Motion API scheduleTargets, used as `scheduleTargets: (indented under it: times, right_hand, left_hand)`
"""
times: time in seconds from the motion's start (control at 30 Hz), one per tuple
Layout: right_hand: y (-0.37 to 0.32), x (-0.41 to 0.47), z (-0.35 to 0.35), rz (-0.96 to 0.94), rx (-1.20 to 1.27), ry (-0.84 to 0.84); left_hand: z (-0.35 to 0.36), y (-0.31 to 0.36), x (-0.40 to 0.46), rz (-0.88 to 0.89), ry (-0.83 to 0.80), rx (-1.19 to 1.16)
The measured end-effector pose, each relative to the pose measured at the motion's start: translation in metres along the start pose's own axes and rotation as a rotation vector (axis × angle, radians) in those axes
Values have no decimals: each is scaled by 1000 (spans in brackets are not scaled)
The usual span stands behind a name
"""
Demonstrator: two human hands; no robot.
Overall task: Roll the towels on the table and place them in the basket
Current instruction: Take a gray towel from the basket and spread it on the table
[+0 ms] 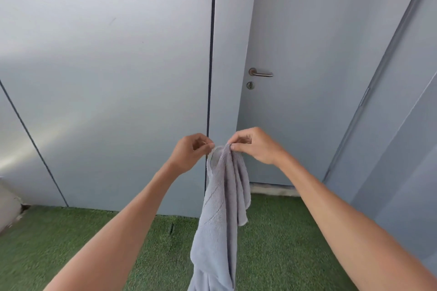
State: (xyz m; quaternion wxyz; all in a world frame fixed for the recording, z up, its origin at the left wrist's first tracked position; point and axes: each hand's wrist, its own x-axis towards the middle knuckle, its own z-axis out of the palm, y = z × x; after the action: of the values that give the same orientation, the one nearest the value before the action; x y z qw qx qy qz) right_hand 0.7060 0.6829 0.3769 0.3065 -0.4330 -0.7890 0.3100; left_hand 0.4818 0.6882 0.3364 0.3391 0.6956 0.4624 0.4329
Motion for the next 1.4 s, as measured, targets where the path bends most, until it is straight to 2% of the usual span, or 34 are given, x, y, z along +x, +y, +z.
scheduleTargets:
  times: [0.13,0.3,0.4,0.47,0.63,0.8,0.97,1.03,1.2,1.4]
  right_hand:
    - [-7,-4,-18,-11,-31,-34]
    - [8,-11,-33,48,-31,33]
    - [21,-20,-29,113,-48,49]
    - [25,-28,-24,169,-52,2]
    - [5,-38,-14,231,121,-36]
    - [-11,-38,-2,314,180,-262]
    - [-12,-39,11,291,413,-333]
    - [-14,-39,18,312,400,-383]
    - [-22,-46,23,286,254,-374]
    - [6,-68,17,333,313,-360]
  left_hand:
    - [11,-15,-2,-194,-161,-142]
    - [17,-11,-5,-214,-197,-290]
    - [13,-2,-4,-152,-183,-256]
    - [9,12,-3,-62,-189,-255]
    - [8,37,-6,86,-347,-41]
    - [2,42,-18,47,-393,-119]
    - [-10,43,-31,36,-447,-80]
    - [-15,40,-35,19,-458,-87]
    - [-23,34,-42,18,-466,-48]
    - [-33,20,-46,53,-459,101]
